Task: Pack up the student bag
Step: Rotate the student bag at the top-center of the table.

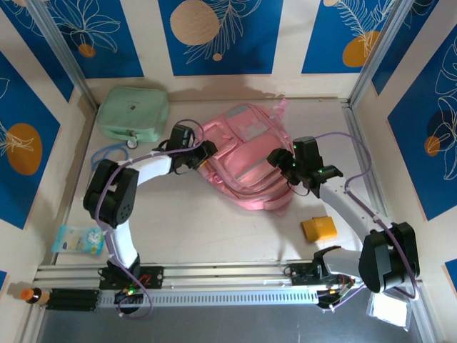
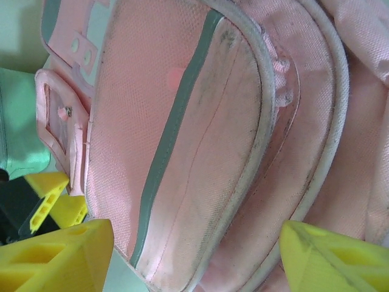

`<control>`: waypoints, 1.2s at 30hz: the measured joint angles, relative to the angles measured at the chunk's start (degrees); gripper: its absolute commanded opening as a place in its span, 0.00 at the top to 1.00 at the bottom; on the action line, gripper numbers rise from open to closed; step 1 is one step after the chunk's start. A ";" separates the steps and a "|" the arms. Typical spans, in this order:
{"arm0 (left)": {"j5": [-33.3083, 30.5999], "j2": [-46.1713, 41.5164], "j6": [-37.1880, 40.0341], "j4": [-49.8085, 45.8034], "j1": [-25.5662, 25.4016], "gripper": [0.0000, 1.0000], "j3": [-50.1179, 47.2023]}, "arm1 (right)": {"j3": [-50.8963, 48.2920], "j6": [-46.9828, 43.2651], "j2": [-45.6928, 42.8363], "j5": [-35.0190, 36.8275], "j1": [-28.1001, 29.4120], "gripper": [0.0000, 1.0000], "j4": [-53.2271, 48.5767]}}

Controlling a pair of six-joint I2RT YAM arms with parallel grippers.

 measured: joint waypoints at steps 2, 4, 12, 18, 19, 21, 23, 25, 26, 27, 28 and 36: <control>0.00 1.11 -0.72 0.00 0.00 0.37 0.96 | 0.00 0.07 0.76 -0.52 0.00 0.27 0.02; 0.02 1.86 -1.38 -0.02 0.00 0.37 1.79 | 0.00 0.04 1.99 -1.18 -0.02 0.27 0.00; 0.31 2.49 -2.89 -0.24 0.09 0.56 3.08 | 1.88 -0.55 7.65 -5.60 -0.55 0.28 0.44; 0.57 2.47 -3.10 -0.70 0.35 0.81 3.10 | 5.77 -2.25 12.90 -8.72 -1.66 0.32 1.27; 0.61 2.40 -2.97 -0.79 0.42 0.85 3.10 | 6.43 -2.60 13.90 -9.31 -1.88 0.33 1.20; 0.59 2.01 -3.04 -0.94 0.52 0.92 3.08 | 7.65 -3.45 15.67 -10.10 -2.29 0.34 0.50; 0.48 0.92 -2.84 -1.03 0.52 0.98 2.75 | 9.31 -4.55 17.57 -10.80 -2.69 0.34 -0.52; 0.11 -0.92 -2.82 -1.09 0.52 1.00 1.81 | 11.89 -5.90 19.89 -11.39 -3.17 0.34 -1.73; -0.15 -2.03 -2.80 -1.16 0.52 1.00 1.18 | 13.11 -6.58 20.83 -11.61 -3.41 0.34 -2.01; -0.48 -3.37 -2.82 -1.25 0.52 1.00 0.31 | 14.67 -7.52 22.10 -11.98 -3.72 0.34 -2.25; -0.81 -4.66 -2.84 -1.31 0.52 1.00 -0.63 | 16.33 -8.39 23.32 -12.50 -3.98 0.34 -2.27; -2.89 -14.36 -6.36 -1.29 0.39 1.00 -7.74 | 27.39 -14.91 32.24 -14.19 -4.74 0.30 1.42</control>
